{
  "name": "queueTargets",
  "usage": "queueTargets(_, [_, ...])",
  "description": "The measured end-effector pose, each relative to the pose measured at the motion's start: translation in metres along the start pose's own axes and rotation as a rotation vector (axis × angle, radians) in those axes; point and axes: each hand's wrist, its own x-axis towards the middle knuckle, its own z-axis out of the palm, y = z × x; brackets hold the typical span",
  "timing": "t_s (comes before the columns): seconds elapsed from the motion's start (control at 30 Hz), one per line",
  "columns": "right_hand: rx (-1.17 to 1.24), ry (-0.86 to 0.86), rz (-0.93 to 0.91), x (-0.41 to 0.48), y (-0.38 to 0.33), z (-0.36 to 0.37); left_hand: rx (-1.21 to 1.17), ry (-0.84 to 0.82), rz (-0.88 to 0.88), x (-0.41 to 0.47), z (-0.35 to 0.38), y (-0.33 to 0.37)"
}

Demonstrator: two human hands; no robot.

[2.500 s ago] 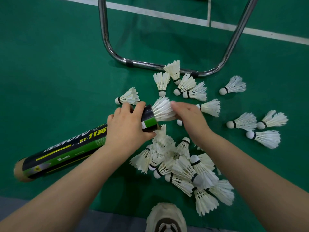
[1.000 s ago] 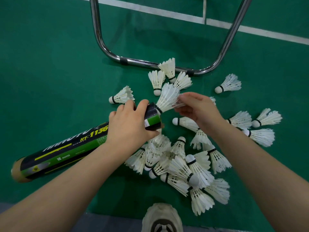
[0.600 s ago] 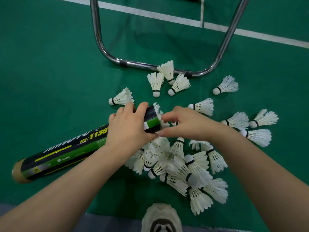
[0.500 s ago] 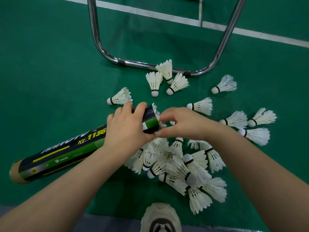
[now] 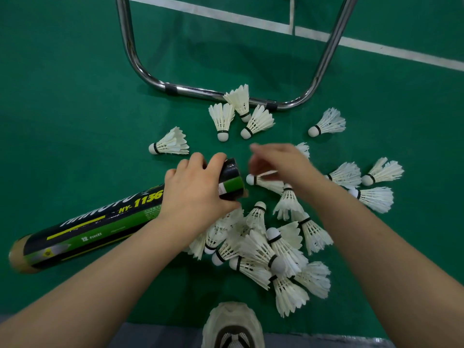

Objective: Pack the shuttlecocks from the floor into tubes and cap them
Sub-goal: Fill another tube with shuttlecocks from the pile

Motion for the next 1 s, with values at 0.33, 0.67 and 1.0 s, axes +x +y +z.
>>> queueTargets(0.33, [-0.011, 0.575, 0.290, 0.055, 0.093, -0.049, 0.033, -0.040, -0.004, -0.001, 0.004, 0.003])
queueTargets(0.67, [0.379, 0.565, -0.133, 0.018, 0.048, -0.025, 0.033, 0.001, -0.026, 0.008, 0.000, -0.001])
queueTargets(1.0, [0.343, -0.091, -0.166, -0.020, 0.012, 0.002, 0.030, 0.003, -0.011, -0.003, -0.003, 0.003])
